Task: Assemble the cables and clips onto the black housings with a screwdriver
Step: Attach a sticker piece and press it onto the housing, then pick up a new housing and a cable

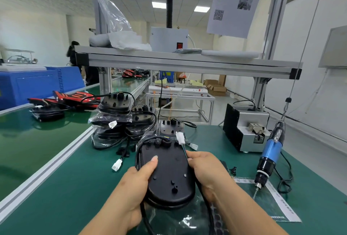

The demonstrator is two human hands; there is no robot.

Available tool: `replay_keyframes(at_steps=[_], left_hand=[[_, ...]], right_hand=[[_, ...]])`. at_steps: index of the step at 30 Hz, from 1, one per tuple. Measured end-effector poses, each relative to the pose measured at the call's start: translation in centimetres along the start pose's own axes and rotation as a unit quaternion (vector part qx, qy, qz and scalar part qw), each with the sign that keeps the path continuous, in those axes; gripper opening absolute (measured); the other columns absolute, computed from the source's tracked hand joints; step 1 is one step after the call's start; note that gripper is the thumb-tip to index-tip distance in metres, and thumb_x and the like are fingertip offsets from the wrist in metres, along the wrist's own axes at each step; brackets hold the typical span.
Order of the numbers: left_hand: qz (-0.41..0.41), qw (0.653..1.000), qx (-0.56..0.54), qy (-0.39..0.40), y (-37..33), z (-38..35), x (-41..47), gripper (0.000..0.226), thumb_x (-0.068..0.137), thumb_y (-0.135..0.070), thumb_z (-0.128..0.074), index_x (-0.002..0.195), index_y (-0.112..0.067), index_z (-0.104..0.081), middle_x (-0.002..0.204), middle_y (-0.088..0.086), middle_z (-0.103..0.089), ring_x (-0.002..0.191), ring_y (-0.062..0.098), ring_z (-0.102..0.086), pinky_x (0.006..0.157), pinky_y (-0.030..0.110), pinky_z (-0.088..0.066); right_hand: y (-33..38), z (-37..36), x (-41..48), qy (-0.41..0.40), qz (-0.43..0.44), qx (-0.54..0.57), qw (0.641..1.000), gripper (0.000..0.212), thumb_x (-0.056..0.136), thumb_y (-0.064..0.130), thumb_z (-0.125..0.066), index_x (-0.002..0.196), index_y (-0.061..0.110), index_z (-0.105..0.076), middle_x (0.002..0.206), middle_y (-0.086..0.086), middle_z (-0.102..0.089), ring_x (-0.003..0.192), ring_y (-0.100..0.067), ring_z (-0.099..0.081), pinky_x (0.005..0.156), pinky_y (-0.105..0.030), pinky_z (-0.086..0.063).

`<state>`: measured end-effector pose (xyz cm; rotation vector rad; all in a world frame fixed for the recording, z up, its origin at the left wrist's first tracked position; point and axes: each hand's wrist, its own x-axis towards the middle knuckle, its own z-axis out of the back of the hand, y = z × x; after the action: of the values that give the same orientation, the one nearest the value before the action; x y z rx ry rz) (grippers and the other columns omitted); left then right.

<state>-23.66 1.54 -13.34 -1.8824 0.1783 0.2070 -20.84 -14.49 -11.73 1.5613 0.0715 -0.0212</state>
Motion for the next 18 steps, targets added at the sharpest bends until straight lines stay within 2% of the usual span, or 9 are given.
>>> replay_keyframes(at_steps=[2, 4, 8, 11, 15, 16, 18], left_hand=[[-0.01, 1.0, -0.004, -0.02, -0.5, 0.3, 0.6, 0.048, 0.086, -0.035, -0.067, 0.119, -0.001, -0.057, 0.098, 0.019, -0.073, 0.086, 0.037, -0.071, 0.07, 0.042, -0.057], [-0.024, 0.999, 0.0, -0.037, -1.0, 0.6, 1.2, 0.049, 0.086, -0.036, -0.067, 0.119, -0.002, -0.057, 0.097, 0.019, -0.073, 0.086, 0.037, -0.071, 0.073, 0.043, -0.057], [-0.045, 0.997, -0.019, -0.063, -1.9, 1.7, 2.3, 0.05, 0.086, -0.036, -0.069, 0.12, -0.002, -0.055, 0.098, 0.018, -0.073, 0.086, 0.035, -0.072, 0.072, 0.041, -0.057], [-0.053, 0.995, -0.028, -0.08, -2.9, 3.0, 2.6, 0.051, 0.086, -0.037, -0.068, 0.121, -0.002, -0.054, 0.1, 0.019, -0.072, 0.085, 0.035, -0.072, 0.069, 0.04, -0.057], [-0.075, 0.99, -0.025, -0.117, -4.4, 5.5, 2.0, 0.051, 0.086, -0.04, -0.067, 0.118, -0.002, -0.056, 0.096, 0.017, -0.073, 0.081, 0.033, -0.072, 0.066, 0.039, -0.057], [-0.079, 0.988, -0.029, -0.128, -4.8, 6.1, 1.7, 0.05, 0.086, -0.04, -0.067, 0.118, -0.003, -0.056, 0.096, 0.017, -0.073, 0.08, 0.033, -0.073, 0.064, 0.039, -0.057], [-0.088, 0.983, -0.044, -0.155, -5.4, 7.7, 1.0, 0.05, 0.086, -0.04, -0.067, 0.118, -0.003, -0.056, 0.095, 0.018, -0.073, 0.077, 0.034, -0.073, 0.058, 0.038, -0.057]], right_hand=[[0.1, -0.7, 1.0, -0.006, -0.001, -0.033, 0.999, 0.028, 0.093, 0.005, -0.046, 0.094, 0.004, -0.074, 0.096, -0.009, -0.075, 0.091, -0.025, -0.07, 0.082, -0.033, -0.055], [0.4, -1.7, 1.8, -0.003, -0.009, -0.051, 0.999, 0.028, 0.098, 0.014, -0.045, 0.099, 0.008, -0.073, 0.101, -0.005, -0.074, 0.101, -0.026, -0.067, 0.096, -0.043, -0.051], [1.2, -3.8, 3.4, 0.009, -0.002, -0.066, 0.998, 0.035, 0.095, 0.004, -0.039, 0.095, 0.015, -0.072, 0.1, -0.006, -0.074, 0.102, -0.029, -0.067, 0.095, -0.048, -0.051], [1.9, -5.5, 4.3, 0.017, 0.002, -0.063, 0.998, 0.037, 0.094, 0.002, -0.039, 0.086, 0.017, -0.073, 0.087, -0.001, -0.076, 0.091, -0.025, -0.07, 0.085, -0.037, -0.057], [3.0, -8.6, 5.2, 0.051, 0.019, -0.081, 0.995, 0.033, 0.096, 0.003, -0.041, 0.084, 0.016, -0.068, 0.076, 0.008, -0.068, 0.078, -0.016, -0.063, 0.072, -0.025, -0.05], [3.3, -9.6, 5.4, 0.064, 0.022, -0.084, 0.994, 0.033, 0.097, 0.003, -0.041, 0.087, 0.017, -0.069, 0.08, 0.007, -0.07, 0.08, -0.015, -0.064, 0.074, -0.025, -0.051], [3.6, -11.8, 5.4, 0.094, 0.032, -0.095, 0.99, 0.034, 0.097, 0.003, -0.04, 0.108, 0.015, -0.07, 0.102, -0.001, -0.072, 0.093, -0.018, -0.066, 0.084, -0.027, -0.053]])
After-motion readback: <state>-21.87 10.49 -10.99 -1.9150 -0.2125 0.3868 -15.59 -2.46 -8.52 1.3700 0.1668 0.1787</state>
